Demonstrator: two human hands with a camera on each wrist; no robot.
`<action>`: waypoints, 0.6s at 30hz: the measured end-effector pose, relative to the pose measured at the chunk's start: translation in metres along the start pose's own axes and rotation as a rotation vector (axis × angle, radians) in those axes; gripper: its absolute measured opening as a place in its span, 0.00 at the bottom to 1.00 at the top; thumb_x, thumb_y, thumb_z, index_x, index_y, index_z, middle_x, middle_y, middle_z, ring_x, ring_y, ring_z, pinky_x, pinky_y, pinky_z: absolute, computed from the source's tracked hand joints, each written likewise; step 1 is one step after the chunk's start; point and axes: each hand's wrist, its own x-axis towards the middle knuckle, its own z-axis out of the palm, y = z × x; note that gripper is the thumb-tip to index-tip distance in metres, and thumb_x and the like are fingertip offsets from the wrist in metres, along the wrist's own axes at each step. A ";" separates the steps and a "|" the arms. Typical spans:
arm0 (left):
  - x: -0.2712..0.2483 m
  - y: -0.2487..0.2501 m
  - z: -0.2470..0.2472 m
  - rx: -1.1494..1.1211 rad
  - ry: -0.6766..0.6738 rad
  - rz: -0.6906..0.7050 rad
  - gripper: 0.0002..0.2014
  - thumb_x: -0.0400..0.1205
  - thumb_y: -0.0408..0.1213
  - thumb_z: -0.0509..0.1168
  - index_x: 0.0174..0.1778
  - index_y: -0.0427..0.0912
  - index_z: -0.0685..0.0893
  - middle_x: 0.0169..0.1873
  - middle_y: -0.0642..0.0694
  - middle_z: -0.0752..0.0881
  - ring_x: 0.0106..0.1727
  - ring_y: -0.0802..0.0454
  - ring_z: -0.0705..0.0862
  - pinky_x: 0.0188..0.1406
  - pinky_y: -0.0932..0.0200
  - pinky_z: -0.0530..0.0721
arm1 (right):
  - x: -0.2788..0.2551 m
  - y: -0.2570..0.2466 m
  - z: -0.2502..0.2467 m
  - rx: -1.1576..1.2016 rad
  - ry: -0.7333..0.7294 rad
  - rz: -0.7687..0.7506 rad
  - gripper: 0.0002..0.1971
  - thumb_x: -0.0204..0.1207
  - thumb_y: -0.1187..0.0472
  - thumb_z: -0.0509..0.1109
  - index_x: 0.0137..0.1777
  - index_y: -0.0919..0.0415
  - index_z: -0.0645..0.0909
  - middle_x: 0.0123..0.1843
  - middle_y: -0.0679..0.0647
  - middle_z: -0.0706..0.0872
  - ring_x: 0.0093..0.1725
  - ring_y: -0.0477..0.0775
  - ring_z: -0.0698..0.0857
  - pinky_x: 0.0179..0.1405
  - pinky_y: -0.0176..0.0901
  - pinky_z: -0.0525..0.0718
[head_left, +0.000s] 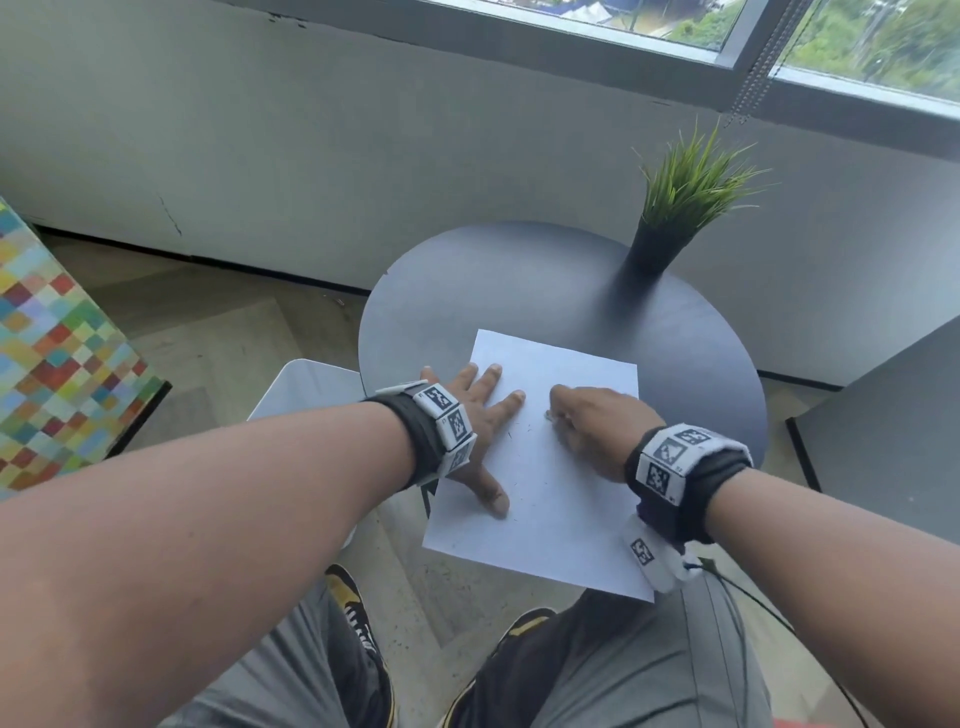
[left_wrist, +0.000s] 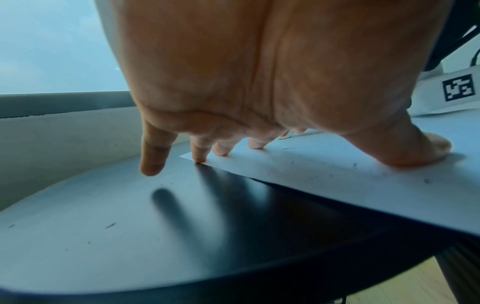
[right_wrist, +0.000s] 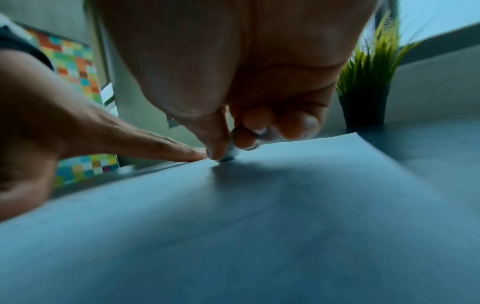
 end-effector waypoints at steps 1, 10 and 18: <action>0.000 0.000 0.000 0.000 0.001 -0.001 0.71 0.58 0.83 0.66 0.86 0.57 0.32 0.87 0.43 0.31 0.88 0.39 0.36 0.77 0.19 0.51 | -0.003 -0.010 0.002 0.012 -0.020 -0.049 0.07 0.83 0.51 0.53 0.52 0.53 0.69 0.50 0.53 0.82 0.50 0.63 0.82 0.48 0.55 0.82; 0.000 -0.001 0.001 0.007 0.012 -0.002 0.70 0.58 0.84 0.65 0.86 0.58 0.31 0.87 0.45 0.31 0.88 0.40 0.36 0.76 0.19 0.54 | -0.002 -0.005 0.001 -0.017 0.003 -0.028 0.07 0.83 0.51 0.53 0.52 0.51 0.70 0.51 0.51 0.82 0.51 0.61 0.83 0.46 0.54 0.83; -0.002 0.001 -0.002 0.002 -0.002 -0.010 0.70 0.59 0.83 0.66 0.86 0.58 0.32 0.87 0.46 0.31 0.88 0.40 0.36 0.76 0.18 0.54 | -0.007 -0.014 0.002 -0.006 -0.046 -0.075 0.08 0.84 0.49 0.53 0.56 0.50 0.70 0.52 0.50 0.81 0.51 0.60 0.82 0.44 0.51 0.80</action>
